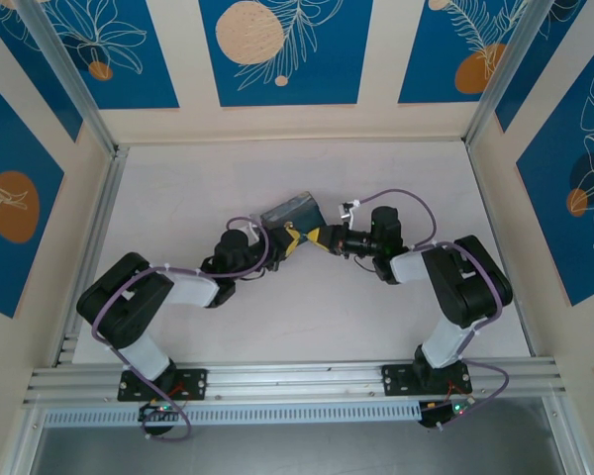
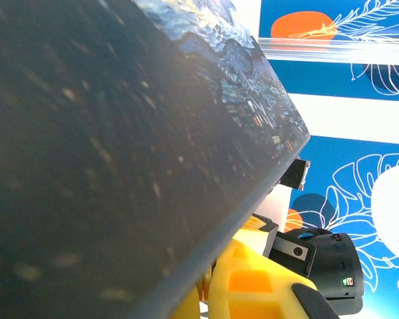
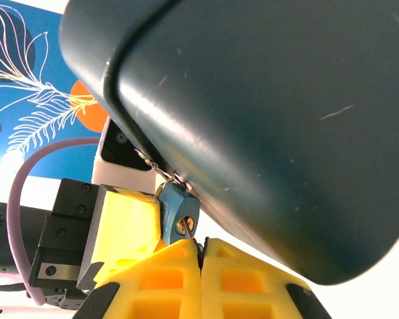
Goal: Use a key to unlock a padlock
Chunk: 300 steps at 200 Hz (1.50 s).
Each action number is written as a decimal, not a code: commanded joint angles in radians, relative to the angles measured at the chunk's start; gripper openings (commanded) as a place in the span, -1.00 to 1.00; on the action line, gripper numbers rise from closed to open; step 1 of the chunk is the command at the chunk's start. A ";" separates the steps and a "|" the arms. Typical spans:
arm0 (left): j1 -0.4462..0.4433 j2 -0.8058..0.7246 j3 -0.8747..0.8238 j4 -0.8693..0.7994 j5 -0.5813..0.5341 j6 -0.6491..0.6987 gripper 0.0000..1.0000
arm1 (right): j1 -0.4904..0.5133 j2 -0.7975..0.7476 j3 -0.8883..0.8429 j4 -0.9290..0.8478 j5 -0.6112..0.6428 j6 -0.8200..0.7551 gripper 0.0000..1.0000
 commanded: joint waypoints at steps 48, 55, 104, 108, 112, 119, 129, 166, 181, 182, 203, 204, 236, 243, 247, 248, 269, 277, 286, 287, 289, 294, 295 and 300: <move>-0.045 -0.008 0.029 0.100 0.171 -0.013 -1.00 | 0.063 0.060 0.074 0.163 -0.088 0.056 -1.00; -0.045 -0.010 0.029 0.103 0.167 -0.017 -1.00 | 0.063 0.060 0.069 0.176 -0.086 0.065 -1.00; -0.046 -0.055 0.033 0.085 0.180 -0.003 -1.00 | 0.042 0.072 0.032 0.270 -0.085 0.151 -1.00; -0.045 -0.059 0.033 0.081 0.179 -0.001 -1.00 | 0.040 0.078 0.032 0.286 -0.087 0.165 -1.00; -0.045 -0.063 0.031 0.078 0.178 0.001 -1.00 | 0.040 0.083 0.032 0.303 -0.089 0.179 -1.00; -0.045 -0.068 0.030 0.074 0.177 0.004 -1.00 | 0.042 0.095 0.034 0.332 -0.092 0.212 -1.00; -0.045 -0.073 0.031 0.073 0.177 0.006 -1.00 | 0.050 0.108 0.042 0.378 -0.095 0.248 -1.00; -0.045 -0.073 0.047 0.049 0.201 0.019 -1.00 | 0.107 0.108 0.105 0.307 -0.085 0.235 -1.00; -0.045 -0.072 0.050 0.043 0.214 0.023 -1.00 | 0.115 0.094 0.122 0.238 -0.083 0.202 -1.00; -0.045 -0.072 0.050 0.042 0.215 0.024 -1.00 | 0.115 0.093 0.122 0.235 -0.083 0.199 -1.00; -0.046 -0.078 0.039 0.029 0.229 0.036 -1.00 | 0.092 0.073 0.130 0.149 -0.091 0.164 -1.00; -0.046 -0.078 0.039 0.029 0.230 0.037 -1.00 | 0.090 0.072 0.131 0.147 -0.092 0.163 -1.00; -0.045 -0.086 0.020 0.029 0.244 0.049 -1.00 | 0.036 0.070 0.161 0.077 -0.153 0.154 -1.00; -0.046 -0.087 0.018 0.030 0.248 0.053 -1.00 | 0.025 0.071 0.175 0.046 -0.171 0.146 -1.00; -0.045 -0.087 0.018 0.029 0.252 0.055 -1.00 | 0.022 0.072 0.184 0.023 -0.181 0.138 -1.00; -0.045 -0.088 0.018 0.029 0.252 0.055 -1.00 | 0.020 0.072 0.187 0.017 -0.183 0.135 -1.00; -0.046 -0.090 0.023 0.024 0.269 0.065 -1.00 | 0.001 0.066 0.225 -0.091 -0.215 0.091 -1.00; -0.045 -0.091 0.025 0.021 0.273 0.067 -1.00 | -0.002 0.063 0.235 -0.127 -0.215 0.078 -1.00; -0.045 -0.095 0.027 0.014 0.275 0.073 -1.00 | -0.002 0.059 0.240 -0.147 -0.213 0.070 -1.00; -0.045 -0.095 0.027 0.013 0.275 0.073 -1.00 | -0.003 0.060 0.240 -0.148 -0.213 0.069 -1.00; -0.045 -0.095 0.028 0.012 0.277 0.075 -1.00 | -0.003 0.060 0.241 -0.150 -0.213 0.068 -1.00; -0.045 -0.095 0.028 0.008 0.279 0.077 -1.00 | 0.000 0.060 0.243 -0.155 -0.213 0.066 -1.00; -0.046 -0.096 0.028 0.007 0.280 0.078 -1.00 | -0.001 0.059 0.243 -0.155 -0.213 0.066 -1.00; -0.046 -0.096 0.030 0.008 0.282 0.080 -1.00 | 0.001 0.060 0.245 -0.157 -0.212 0.066 -1.00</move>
